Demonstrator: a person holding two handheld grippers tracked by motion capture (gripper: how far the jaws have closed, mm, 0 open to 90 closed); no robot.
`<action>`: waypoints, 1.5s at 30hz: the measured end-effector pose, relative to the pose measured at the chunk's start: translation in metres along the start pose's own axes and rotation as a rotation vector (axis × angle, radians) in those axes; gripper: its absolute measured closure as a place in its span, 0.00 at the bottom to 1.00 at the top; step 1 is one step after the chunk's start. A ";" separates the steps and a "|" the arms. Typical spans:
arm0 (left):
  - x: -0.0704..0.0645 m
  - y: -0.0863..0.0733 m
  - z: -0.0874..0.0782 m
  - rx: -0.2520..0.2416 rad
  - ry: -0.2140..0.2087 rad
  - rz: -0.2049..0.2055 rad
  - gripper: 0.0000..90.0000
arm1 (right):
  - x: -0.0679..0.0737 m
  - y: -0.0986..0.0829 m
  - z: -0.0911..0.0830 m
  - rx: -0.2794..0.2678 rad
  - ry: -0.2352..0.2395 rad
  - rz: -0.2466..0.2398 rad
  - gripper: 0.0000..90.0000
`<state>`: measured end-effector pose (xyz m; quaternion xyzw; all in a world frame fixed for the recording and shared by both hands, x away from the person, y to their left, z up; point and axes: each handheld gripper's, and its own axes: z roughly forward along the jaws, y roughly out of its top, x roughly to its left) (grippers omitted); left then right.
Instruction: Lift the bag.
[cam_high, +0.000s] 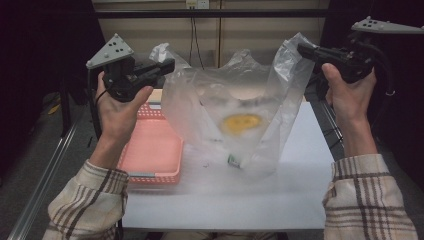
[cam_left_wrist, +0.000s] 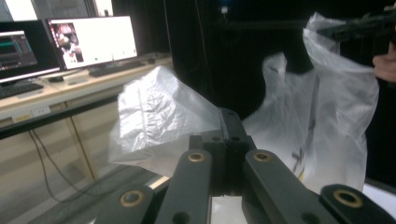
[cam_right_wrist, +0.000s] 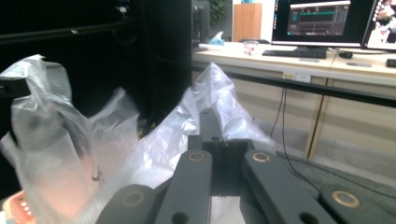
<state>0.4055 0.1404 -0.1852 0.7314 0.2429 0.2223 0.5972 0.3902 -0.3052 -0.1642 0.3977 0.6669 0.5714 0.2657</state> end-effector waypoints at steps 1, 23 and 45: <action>0.001 -0.003 0.002 0.008 -0.003 0.001 1.00 | -0.002 -0.003 0.002 0.009 -0.001 0.001 1.00; 0.031 -0.047 0.053 0.121 0.031 -0.080 1.00 | -0.048 -0.052 0.058 0.161 -0.073 0.063 1.00; 0.020 -0.044 0.016 0.057 0.077 -0.085 0.11 | -0.023 -0.069 0.014 0.089 -0.043 0.053 0.35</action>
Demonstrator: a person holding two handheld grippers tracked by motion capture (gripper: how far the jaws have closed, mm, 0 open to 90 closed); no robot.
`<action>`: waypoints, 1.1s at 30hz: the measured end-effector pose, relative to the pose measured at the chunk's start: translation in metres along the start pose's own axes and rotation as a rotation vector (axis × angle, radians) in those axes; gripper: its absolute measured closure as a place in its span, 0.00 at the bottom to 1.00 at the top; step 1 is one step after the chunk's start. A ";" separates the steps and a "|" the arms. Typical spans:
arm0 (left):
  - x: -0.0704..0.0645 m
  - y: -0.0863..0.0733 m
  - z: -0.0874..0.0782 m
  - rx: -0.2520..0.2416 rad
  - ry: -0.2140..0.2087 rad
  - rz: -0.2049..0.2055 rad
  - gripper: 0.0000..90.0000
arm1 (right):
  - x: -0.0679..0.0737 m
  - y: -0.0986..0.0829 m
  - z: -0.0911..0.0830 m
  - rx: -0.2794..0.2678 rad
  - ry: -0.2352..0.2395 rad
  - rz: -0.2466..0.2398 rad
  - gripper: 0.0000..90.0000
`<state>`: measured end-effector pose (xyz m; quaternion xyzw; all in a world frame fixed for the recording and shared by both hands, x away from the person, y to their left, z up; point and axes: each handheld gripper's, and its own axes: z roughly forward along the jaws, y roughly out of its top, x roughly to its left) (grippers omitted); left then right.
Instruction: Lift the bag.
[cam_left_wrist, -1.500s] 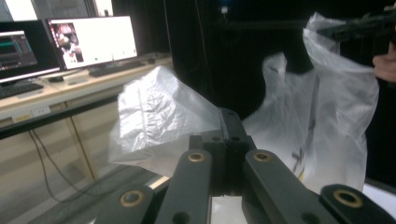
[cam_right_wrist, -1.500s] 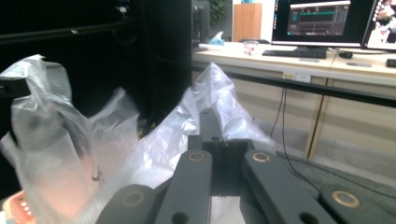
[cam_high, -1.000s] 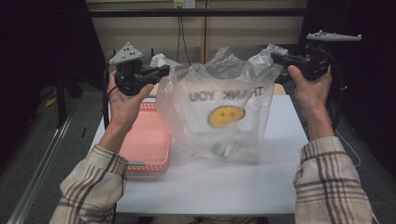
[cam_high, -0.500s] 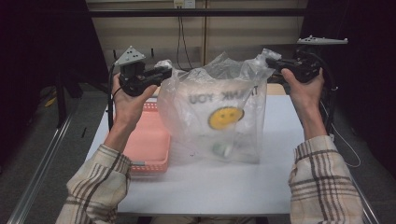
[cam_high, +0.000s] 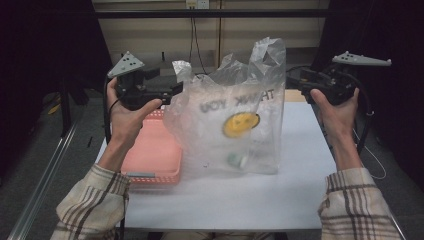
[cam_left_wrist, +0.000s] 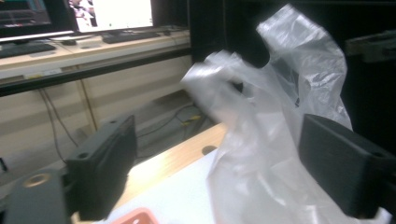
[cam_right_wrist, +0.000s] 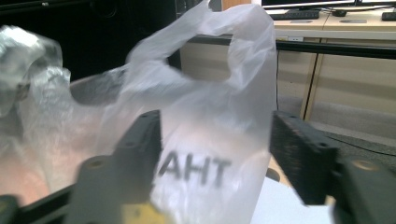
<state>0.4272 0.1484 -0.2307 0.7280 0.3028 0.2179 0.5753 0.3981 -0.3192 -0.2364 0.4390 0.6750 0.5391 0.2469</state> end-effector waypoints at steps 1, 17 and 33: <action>0.000 -0.002 -0.004 -0.006 0.004 -0.002 0.09 | 0.002 -0.004 -0.003 0.006 -0.002 -0.004 0.34; 0.016 -0.041 -0.075 -0.005 0.104 -0.032 0.06 | 0.036 -0.084 -0.020 0.085 -0.039 -0.016 0.19; -0.026 -0.138 -0.078 0.205 0.071 -0.026 0.06 | 0.052 -0.164 -0.037 0.167 -0.109 0.017 0.16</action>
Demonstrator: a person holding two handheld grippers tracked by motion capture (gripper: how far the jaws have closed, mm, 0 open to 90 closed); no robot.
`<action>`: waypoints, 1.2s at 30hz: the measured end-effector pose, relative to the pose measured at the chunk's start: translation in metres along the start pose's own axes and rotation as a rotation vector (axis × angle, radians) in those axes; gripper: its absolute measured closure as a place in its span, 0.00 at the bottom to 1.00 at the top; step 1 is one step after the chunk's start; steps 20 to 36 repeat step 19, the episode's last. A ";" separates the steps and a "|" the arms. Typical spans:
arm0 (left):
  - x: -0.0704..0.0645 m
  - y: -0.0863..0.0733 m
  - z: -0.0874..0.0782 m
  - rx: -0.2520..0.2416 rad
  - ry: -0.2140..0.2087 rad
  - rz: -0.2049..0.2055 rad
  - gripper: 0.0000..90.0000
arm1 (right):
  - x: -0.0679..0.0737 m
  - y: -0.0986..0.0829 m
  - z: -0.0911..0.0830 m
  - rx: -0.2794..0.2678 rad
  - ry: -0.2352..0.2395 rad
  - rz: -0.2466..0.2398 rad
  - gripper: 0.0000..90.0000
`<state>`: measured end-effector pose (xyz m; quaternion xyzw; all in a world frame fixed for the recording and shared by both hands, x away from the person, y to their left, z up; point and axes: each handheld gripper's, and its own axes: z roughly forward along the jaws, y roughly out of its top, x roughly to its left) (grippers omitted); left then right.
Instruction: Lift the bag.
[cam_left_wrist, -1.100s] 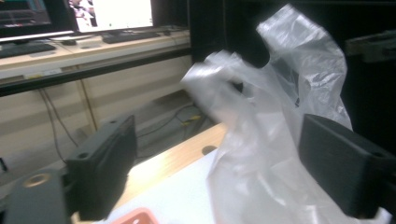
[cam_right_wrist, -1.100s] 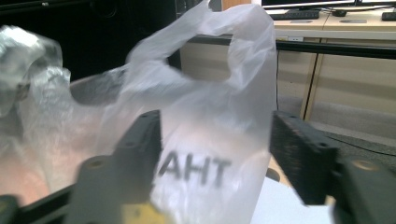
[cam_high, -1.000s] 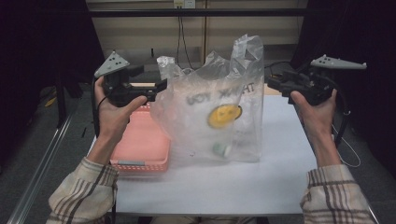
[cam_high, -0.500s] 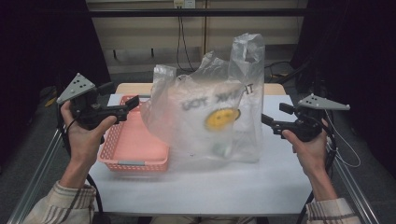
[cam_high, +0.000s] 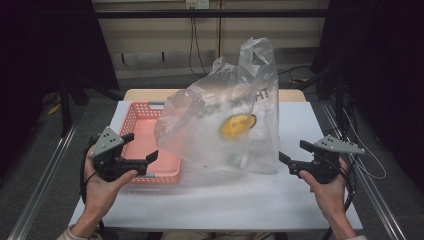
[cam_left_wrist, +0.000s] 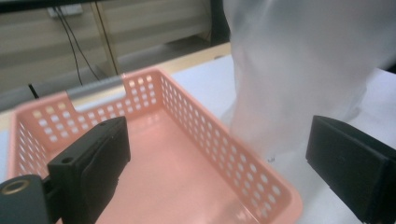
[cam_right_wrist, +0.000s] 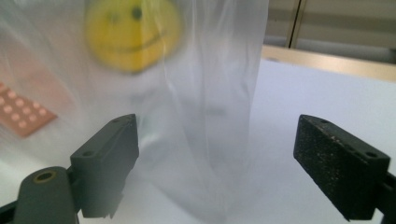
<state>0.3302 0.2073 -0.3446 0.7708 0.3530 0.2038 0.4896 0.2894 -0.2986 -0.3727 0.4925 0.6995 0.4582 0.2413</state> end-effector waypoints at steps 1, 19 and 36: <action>-0.002 -0.006 0.002 0.012 -0.008 -0.002 0.06 | 0.001 -0.005 0.001 0.015 -0.002 -0.002 0.16; -0.016 -0.059 0.005 -0.015 -0.043 -0.038 0.05 | 0.003 -0.044 0.004 0.065 -0.013 0.021 0.16; -0.016 -0.059 0.005 -0.015 -0.043 -0.038 0.05 | 0.003 -0.044 0.004 0.065 -0.013 0.021 0.16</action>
